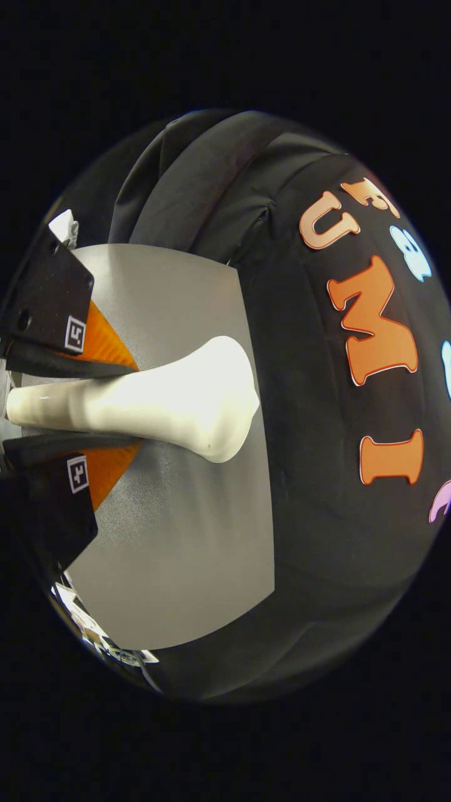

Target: Iron the clothes twice with a garment steamer, once on the left side and once on the right side.

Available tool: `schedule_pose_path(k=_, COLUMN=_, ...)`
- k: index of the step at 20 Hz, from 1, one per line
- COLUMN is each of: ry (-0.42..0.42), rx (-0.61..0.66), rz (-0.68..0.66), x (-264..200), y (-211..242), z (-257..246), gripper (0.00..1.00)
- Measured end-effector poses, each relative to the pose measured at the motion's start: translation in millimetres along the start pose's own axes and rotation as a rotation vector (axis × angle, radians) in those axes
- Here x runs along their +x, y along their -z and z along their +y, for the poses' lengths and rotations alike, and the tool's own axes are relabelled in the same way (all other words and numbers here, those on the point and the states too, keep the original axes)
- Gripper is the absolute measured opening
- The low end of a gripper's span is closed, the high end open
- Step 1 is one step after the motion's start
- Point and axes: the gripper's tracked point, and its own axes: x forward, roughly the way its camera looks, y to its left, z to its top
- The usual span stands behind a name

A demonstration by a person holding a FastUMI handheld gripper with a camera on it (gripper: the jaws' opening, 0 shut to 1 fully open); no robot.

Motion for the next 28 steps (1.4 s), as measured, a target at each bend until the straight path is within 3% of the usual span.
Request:
schedule_pose_path(k=4, ry=-0.016, rx=-0.013, rz=-0.077, x=-12, y=-4, z=8, gripper=0.42)
schedule_pose_path(k=11, ry=0.034, rx=0.068, rz=-0.309, x=-62, y=-13, z=-7, gripper=0.42)
schedule_pose_path(k=12, ry=0.045, rx=0.078, rz=-0.339, x=-73, y=-18, z=-9, gripper=0.35)
schedule_pose_path(k=15, ry=0.074, rx=0.114, rz=-0.420, x=-105, y=-12, z=-11, gripper=0.35)
schedule_pose_path(k=28, ry=0.069, rx=0.052, rz=-0.598, x=-213, y=52, z=109, gripper=0.35)
